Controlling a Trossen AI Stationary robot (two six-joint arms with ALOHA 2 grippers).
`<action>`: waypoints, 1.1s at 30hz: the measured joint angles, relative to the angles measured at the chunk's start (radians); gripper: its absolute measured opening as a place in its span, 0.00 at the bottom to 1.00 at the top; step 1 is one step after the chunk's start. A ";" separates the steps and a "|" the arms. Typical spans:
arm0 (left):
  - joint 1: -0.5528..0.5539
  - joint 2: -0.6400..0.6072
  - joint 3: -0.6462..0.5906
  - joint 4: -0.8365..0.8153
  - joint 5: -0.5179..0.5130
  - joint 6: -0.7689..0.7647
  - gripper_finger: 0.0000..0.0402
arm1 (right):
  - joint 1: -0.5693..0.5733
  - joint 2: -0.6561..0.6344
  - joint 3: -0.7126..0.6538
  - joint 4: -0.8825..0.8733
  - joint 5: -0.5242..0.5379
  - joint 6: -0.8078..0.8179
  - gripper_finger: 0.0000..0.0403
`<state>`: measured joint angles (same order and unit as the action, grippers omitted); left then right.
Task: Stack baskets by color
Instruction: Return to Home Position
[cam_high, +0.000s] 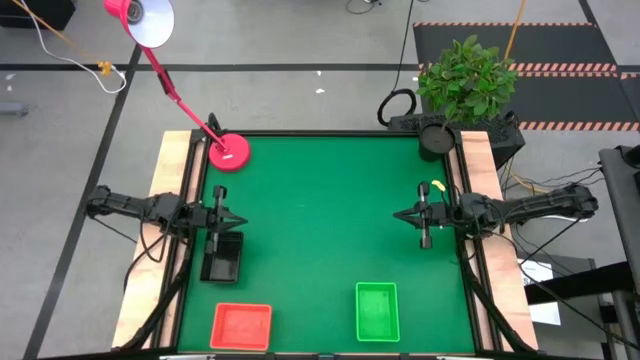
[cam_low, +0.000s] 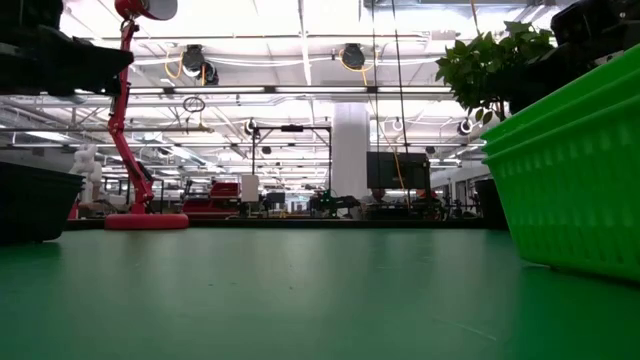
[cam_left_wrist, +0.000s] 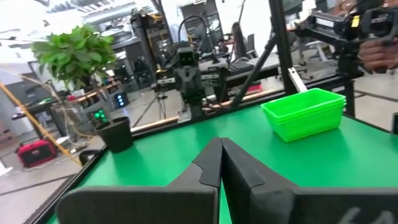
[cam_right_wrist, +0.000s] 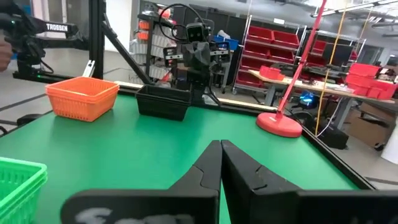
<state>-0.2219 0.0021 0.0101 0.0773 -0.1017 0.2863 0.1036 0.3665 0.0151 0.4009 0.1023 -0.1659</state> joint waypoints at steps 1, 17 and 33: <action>0.005 0.000 0.000 -0.001 0.000 -0.005 0.01 | 0.000 -0.021 0.000 -0.019 0.013 -0.002 0.00; 0.027 0.000 0.000 0.001 -0.001 -0.059 0.03 | 0.000 -0.366 0.000 -0.327 0.025 -0.044 0.00; 0.032 0.000 0.000 0.003 0.015 -0.005 0.01 | 0.000 -0.357 0.000 -0.361 -0.002 -0.034 0.00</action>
<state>-0.1897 0.0021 0.0105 0.0803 -0.0868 0.2815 0.1036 0.0093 0.0151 0.0399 0.1001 -0.2004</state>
